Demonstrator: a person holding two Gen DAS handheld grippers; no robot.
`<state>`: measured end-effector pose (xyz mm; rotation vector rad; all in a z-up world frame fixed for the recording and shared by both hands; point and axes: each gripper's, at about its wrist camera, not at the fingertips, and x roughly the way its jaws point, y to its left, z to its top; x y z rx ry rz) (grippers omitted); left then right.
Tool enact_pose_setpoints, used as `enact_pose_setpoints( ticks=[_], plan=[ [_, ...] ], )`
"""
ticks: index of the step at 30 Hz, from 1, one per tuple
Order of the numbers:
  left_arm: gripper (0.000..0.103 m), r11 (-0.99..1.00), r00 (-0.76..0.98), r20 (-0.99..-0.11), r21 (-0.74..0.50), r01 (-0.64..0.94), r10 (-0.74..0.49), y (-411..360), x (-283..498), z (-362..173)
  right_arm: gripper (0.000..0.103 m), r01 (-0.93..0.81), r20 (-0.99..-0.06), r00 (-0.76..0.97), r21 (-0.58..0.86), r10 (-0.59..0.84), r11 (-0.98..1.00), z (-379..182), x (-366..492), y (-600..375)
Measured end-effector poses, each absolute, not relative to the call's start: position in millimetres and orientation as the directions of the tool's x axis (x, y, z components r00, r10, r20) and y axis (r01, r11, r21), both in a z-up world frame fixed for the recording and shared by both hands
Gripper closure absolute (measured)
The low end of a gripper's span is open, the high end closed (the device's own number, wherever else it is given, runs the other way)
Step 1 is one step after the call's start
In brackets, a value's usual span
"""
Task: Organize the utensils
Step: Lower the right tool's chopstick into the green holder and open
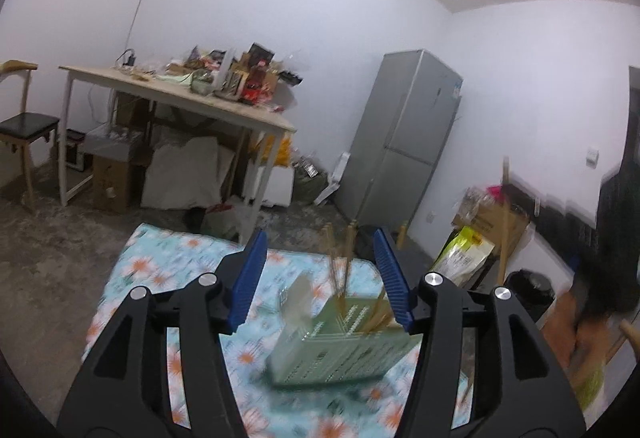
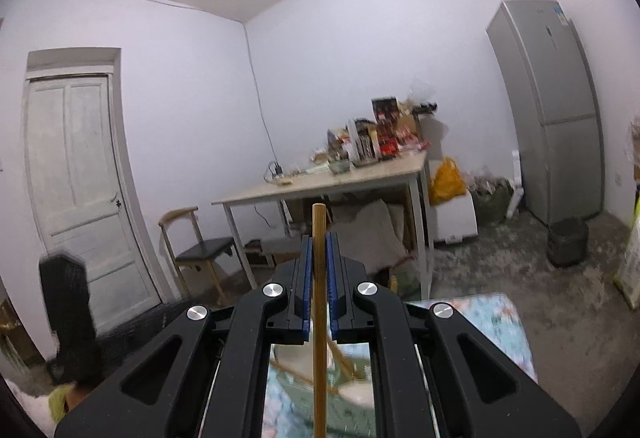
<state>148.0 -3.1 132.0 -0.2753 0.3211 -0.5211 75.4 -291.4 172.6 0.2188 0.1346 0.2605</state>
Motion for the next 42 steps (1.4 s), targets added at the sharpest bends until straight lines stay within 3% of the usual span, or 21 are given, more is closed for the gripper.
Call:
enact_pose_setpoints(
  ticks=[8,17,28,34,38,42],
  plan=[
    [0.05,0.876,0.804,-0.373,-0.329,0.352,-0.463,39.6,125.9,80.4,0.096,-0.247,-0.001,0.968,0.166,0.251,0.955,211.9,95.6,-286.5],
    [0.05,0.893,0.806,-0.416,-0.346,0.288,-0.421,67.2,123.4,60.5,0.096,-0.193,0.057,0.981,0.118,0.188,0.974,231.5,124.8,-288.0],
    [0.05,0.906,0.819,-0.416,-0.324,0.271,-0.394,70.2,120.2,60.6,0.096,-0.224,0.011,0.974,0.162,0.225,0.961,204.3,182.9,-281.6],
    [0.05,0.91,0.823,-0.418,-0.322,0.261,-0.384,72.7,121.0,59.7,0.096,-0.24,-0.084,0.965,0.116,0.25,0.964,179.4,209.3,-270.7],
    [0.05,0.907,0.821,-0.415,-0.323,0.269,-0.392,70.8,121.1,61.8,0.091,-0.214,-0.147,0.965,0.049,0.219,0.976,167.4,213.1,-264.4],
    [0.05,0.903,0.819,-0.407,-0.318,0.288,-0.404,64.6,119.8,64.6,0.086,-0.208,-0.152,0.964,0.073,0.217,0.975,164.5,202.7,-273.2]
  ],
)
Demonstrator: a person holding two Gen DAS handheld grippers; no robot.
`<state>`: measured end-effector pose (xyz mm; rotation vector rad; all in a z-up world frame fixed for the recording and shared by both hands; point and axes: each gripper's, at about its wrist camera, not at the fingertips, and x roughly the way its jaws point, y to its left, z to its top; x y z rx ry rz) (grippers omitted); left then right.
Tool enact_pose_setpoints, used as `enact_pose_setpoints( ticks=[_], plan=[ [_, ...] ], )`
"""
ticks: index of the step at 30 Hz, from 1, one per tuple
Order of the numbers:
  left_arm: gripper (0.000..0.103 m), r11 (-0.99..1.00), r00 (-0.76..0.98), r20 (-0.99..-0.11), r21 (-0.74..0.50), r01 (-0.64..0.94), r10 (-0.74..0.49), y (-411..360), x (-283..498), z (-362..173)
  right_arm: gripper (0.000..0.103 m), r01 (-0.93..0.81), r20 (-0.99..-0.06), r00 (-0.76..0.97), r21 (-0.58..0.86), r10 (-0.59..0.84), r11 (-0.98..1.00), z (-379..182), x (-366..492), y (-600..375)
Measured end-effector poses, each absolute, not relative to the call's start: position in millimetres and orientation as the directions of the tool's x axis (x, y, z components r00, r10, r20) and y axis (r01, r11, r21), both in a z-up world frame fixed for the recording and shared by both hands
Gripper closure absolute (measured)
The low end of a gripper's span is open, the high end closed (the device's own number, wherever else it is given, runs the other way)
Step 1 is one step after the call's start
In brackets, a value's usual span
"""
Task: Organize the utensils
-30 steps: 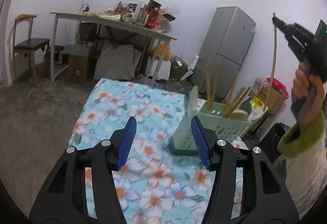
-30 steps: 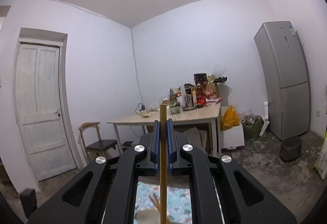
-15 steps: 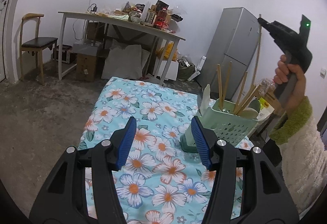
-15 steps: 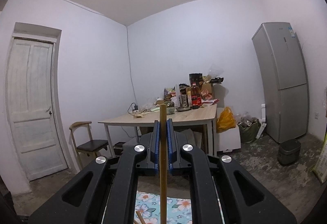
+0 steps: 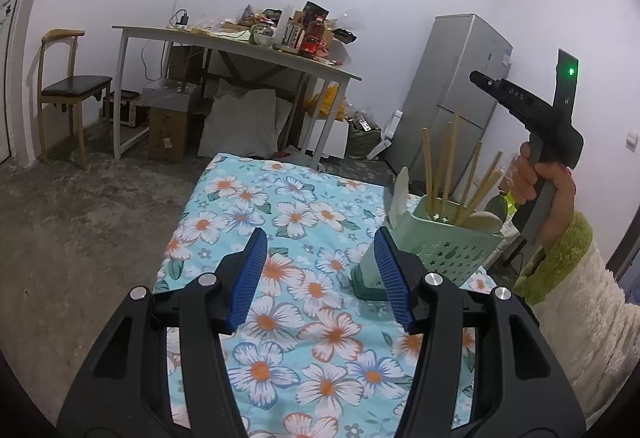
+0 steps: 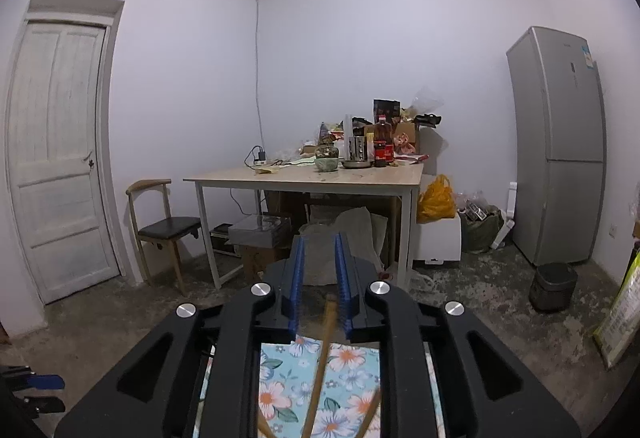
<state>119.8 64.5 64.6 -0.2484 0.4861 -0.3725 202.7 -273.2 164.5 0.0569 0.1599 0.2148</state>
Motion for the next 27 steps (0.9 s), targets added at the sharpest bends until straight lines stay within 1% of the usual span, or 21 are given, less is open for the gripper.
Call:
enact_pose_setpoints(
  ticks=[6,7,10,12,13,15,16,17,18,19,21,23,25,27],
  plan=[
    [0.05,0.895,0.813,-0.396,-0.31,0.321,-0.428,52.8,115.2,70.1,0.077,-0.205,-0.131,0.966,0.131,0.221,0.97,167.3,175.1,-290.2],
    [0.047,0.892,0.811,-0.391,-0.308,0.33,-0.435,50.0,113.3,72.1,0.075,-0.204,-0.128,0.967,0.144,0.222,0.968,168.3,167.1,-292.1],
    [0.042,0.887,0.81,-0.378,-0.296,0.353,-0.449,43.2,108.8,77.8,0.063,-0.197,-0.121,0.968,0.178,0.22,0.964,168.3,142.8,-296.2],
    [0.036,0.887,0.809,-0.375,-0.283,0.366,-0.453,37.3,105.7,81.3,0.051,-0.193,-0.118,0.968,0.207,0.22,0.959,165.9,119.2,-296.2],
    [0.033,0.888,0.808,-0.377,-0.274,0.37,-0.453,33.9,104.6,83.0,0.048,-0.193,-0.121,0.967,0.219,0.223,0.956,163.1,108.6,-295.3],
    [0.026,0.893,0.81,-0.382,-0.251,0.373,-0.446,26.6,102.0,87.0,0.038,-0.197,-0.134,0.964,0.227,0.231,0.954,155.6,90.9,-292.2],
    [0.021,0.897,0.812,-0.384,-0.235,0.373,-0.439,21.9,100.5,89.7,0.036,-0.199,-0.15,0.96,0.223,0.235,0.954,149.9,78.4,-287.8],
    [0.017,0.902,0.815,-0.389,-0.218,0.373,-0.431,16.4,99.5,92.7,0.031,-0.198,-0.164,0.958,0.224,0.237,0.954,144.0,69.8,-284.1],
    [0.016,0.907,0.817,-0.394,-0.204,0.369,-0.421,11.6,98.4,94.6,0.027,-0.2,-0.181,0.953,0.226,0.242,0.954,137.9,63.3,-280.9],
    [0.013,0.911,0.819,-0.401,-0.192,0.364,-0.412,8.7,98.3,96.0,0.025,-0.205,-0.21,0.945,0.223,0.252,0.953,130.2,57.1,-276.3],
    [0.011,0.921,0.821,-0.417,-0.169,0.352,-0.39,0.1,97.9,97.7,0.021,-0.197,-0.263,0.932,0.21,0.25,0.958,116.8,48.7,-268.1],
    [0.009,0.927,0.819,-0.436,-0.152,0.342,-0.373,-8.0,98.1,97.4,0.019,-0.173,-0.33,0.915,0.197,0.231,0.965,100.9,44.2,-262.0],
    [0.008,0.932,0.812,-0.459,-0.148,0.33,-0.36,-14.2,99.3,95.3,0.017,-0.143,-0.4,0.89,0.207,0.217,0.968,83.4,42.4,-259.2],
    [0.008,0.936,0.805,-0.479,-0.15,0.318,-0.351,-19.3,100.8,92.1,0.016,-0.111,-0.443,0.875,0.204,0.193,0.973,71.4,41.0,-258.3]
  ],
)
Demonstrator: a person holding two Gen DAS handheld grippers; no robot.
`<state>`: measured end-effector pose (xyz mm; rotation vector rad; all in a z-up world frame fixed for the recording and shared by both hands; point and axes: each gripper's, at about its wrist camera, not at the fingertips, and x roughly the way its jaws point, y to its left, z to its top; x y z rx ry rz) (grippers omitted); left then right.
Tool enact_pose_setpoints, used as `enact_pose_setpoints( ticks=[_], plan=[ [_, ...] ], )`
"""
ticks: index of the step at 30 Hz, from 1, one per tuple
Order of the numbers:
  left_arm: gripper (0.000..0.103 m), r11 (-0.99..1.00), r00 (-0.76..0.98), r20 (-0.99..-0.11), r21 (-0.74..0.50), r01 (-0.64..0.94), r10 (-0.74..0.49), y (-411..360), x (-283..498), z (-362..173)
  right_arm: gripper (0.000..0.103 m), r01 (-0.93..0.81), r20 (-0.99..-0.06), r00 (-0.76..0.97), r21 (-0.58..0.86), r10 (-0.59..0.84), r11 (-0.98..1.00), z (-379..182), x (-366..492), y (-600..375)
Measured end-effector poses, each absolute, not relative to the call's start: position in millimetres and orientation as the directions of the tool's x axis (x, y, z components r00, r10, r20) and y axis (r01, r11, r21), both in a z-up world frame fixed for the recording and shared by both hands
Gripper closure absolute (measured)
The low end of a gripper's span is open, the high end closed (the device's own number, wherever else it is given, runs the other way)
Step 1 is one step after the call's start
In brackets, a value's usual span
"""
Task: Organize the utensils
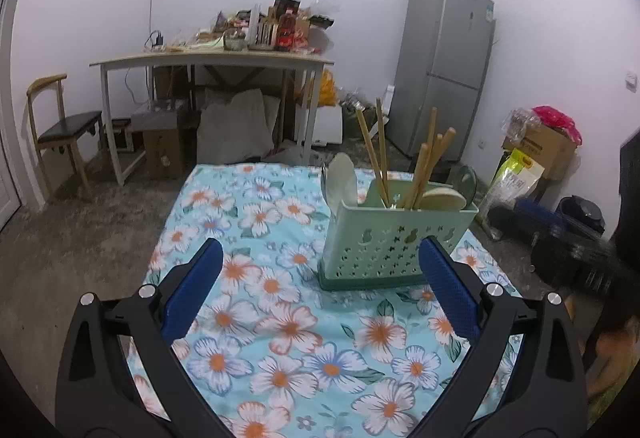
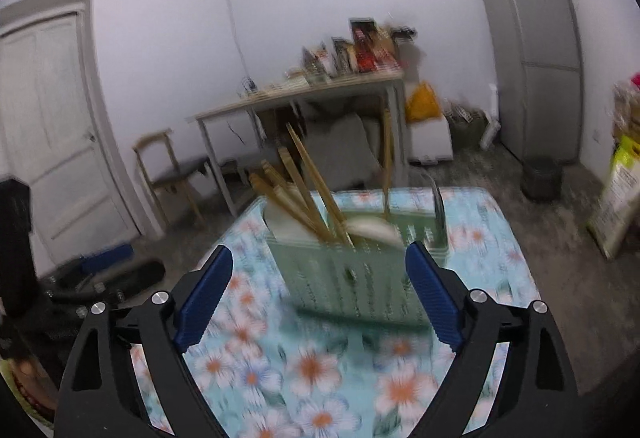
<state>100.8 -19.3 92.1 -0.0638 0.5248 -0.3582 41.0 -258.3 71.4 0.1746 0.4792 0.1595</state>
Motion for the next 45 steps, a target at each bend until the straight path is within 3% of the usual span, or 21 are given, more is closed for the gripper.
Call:
enact_pose_setpoints(
  ticks=[8,14,29,40,45],
  plan=[
    [0.008,0.963,0.786,-0.556,-0.144,0.228,-0.269,-30.1,112.2,79.0,0.01,-0.017,-0.549,0.825,0.215,0.135,0.976,37.7,41.3,-261.8],
    [0.008,0.982,0.808,-0.559,-0.108,0.152,-0.187,-28.8,117.5,79.1,0.007,0.038,-0.582,0.808,0.201,0.088,0.979,30.2,51.4,-263.3],
    [0.008,0.997,0.821,-0.571,0.077,0.022,0.026,-30.6,129.8,83.4,0.007,0.092,-0.606,0.796,0.137,0.01,0.986,26.3,55.8,-262.3],
    [0.008,1.0,0.793,-0.609,0.028,-0.013,0.027,-25.1,130.6,82.3,0.007,0.153,-0.619,0.783,0.092,-0.064,0.984,26.1,55.4,-262.8],
    [0.008,0.996,0.776,-0.624,0.076,-0.054,0.09,-28.2,131.7,79.0,0.007,0.195,-0.624,0.77,0.032,-0.133,0.98,26.2,55.3,-262.5]
  ],
)
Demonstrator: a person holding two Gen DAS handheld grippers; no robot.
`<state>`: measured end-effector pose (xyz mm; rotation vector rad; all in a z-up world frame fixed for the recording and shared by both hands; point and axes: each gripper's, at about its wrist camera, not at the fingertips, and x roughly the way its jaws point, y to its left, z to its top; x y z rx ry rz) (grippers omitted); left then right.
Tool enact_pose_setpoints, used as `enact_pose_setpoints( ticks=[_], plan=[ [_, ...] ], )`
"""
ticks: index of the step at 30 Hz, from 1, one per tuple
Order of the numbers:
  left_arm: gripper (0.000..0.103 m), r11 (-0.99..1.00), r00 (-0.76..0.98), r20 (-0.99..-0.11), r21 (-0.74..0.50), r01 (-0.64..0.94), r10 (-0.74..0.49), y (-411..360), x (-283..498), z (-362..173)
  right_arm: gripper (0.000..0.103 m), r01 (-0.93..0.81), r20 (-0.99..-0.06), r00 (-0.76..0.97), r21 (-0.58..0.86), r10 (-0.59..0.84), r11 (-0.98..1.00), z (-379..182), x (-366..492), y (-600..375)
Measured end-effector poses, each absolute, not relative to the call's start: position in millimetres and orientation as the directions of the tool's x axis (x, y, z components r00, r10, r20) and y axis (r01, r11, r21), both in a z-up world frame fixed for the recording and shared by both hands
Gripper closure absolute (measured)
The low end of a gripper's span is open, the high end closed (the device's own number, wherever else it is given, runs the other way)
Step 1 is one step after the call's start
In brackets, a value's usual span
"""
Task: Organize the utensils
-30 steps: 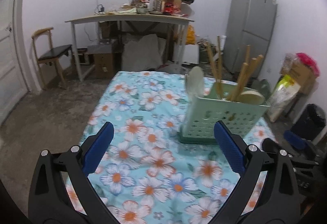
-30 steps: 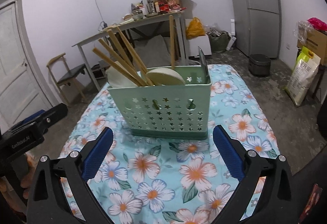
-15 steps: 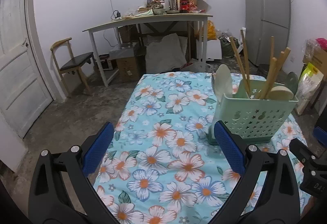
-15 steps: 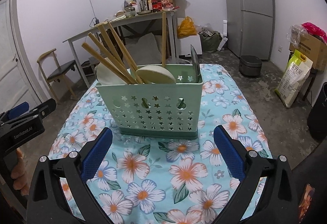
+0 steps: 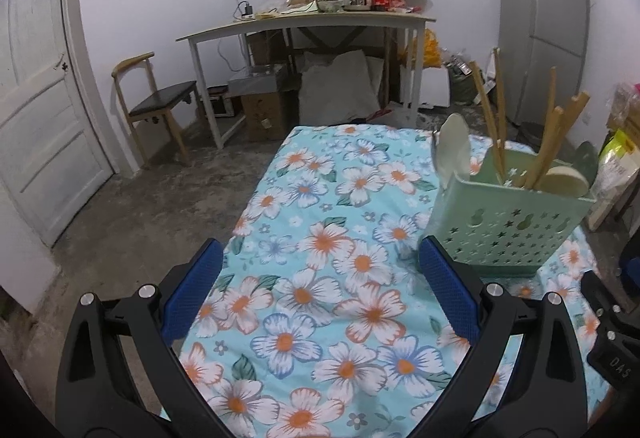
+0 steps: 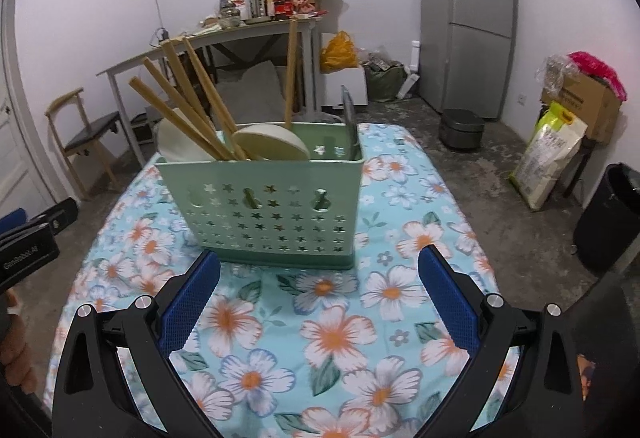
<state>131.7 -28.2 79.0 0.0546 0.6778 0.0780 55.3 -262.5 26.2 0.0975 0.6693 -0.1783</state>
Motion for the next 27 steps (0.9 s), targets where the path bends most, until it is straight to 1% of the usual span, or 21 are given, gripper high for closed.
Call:
enact_pose_setpoints(
  ticks=[2,6,10,27],
  plan=[
    [0.008,0.993,0.762,-0.636,0.096,-0.076,0.12,-27.6,133.8,76.4,0.007,0.213,-0.628,0.761,0.002,-0.164,0.977,25.3,55.9,-261.7],
    [0.008,0.991,0.745,-0.653,0.087,-0.101,0.133,-22.1,135.4,73.0,0.007,0.235,-0.624,0.752,-0.051,-0.214,0.971,24.3,56.6,-259.6],
    [0.008,0.99,0.745,-0.652,0.095,-0.108,0.144,-19.9,134.8,72.9,0.007,0.236,-0.625,0.746,-0.075,-0.23,0.969,23.0,57.8,-256.7],
    [0.008,0.988,0.735,-0.661,0.126,-0.089,0.15,-23.1,135.3,70.0,0.007,0.262,-0.654,0.723,-0.036,-0.221,0.964,17.5,60.4,-266.0]
  ],
)
